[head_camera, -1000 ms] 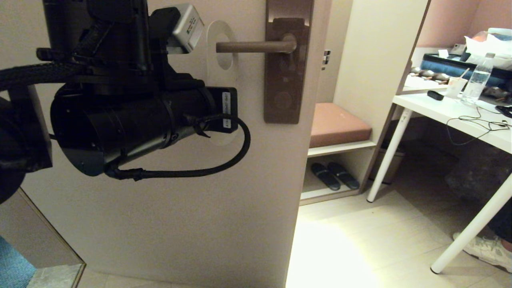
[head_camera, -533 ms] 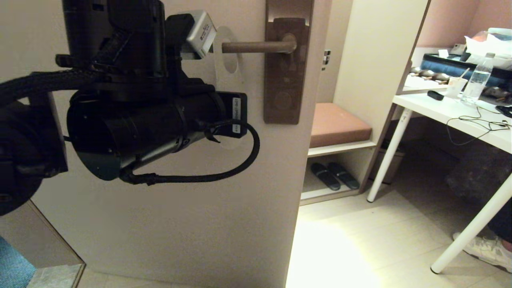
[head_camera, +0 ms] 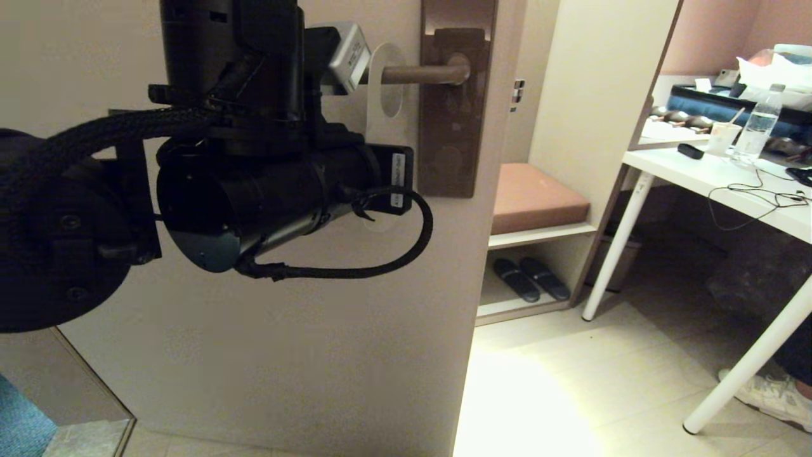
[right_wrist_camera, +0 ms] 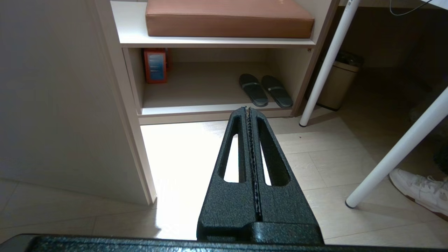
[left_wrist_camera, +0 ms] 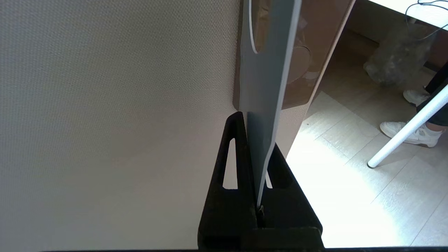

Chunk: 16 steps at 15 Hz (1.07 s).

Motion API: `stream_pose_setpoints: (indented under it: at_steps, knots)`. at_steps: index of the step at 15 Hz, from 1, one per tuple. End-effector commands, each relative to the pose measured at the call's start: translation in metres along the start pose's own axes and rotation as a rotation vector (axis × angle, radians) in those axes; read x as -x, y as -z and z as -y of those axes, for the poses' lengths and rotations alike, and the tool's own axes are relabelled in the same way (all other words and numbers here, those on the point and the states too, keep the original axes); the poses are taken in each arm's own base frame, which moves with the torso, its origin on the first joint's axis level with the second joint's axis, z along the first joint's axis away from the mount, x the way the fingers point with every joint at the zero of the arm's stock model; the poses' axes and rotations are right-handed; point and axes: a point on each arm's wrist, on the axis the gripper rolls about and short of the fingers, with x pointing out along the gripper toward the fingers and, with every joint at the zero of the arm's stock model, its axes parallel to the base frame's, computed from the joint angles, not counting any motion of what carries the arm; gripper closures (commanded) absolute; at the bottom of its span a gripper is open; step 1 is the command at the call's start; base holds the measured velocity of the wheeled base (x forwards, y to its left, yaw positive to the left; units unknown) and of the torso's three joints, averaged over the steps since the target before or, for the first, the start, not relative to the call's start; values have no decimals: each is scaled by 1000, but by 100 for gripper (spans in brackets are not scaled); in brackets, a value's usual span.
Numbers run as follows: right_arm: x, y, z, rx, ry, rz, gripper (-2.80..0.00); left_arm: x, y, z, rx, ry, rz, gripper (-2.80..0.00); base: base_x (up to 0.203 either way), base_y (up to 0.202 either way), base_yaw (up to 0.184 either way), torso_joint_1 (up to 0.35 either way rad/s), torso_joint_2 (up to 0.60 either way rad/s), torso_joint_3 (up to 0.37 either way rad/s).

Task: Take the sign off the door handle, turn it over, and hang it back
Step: Hang the sign back with the other side facing out

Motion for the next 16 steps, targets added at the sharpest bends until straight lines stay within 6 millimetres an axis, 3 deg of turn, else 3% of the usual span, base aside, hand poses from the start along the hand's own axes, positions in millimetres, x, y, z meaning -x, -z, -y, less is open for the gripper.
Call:
stream_pose_setpoints:
  at_steps: [1,16]
  knots:
    - [0,0,0,1,0,-1,0,-4,1,2,0,-2,-2,0,0,0,0,0,0,0]
    - [0,0,0,1,0,-1,0,-14,-3,20,-1,36,14,0,0,0,0,0,0,0]
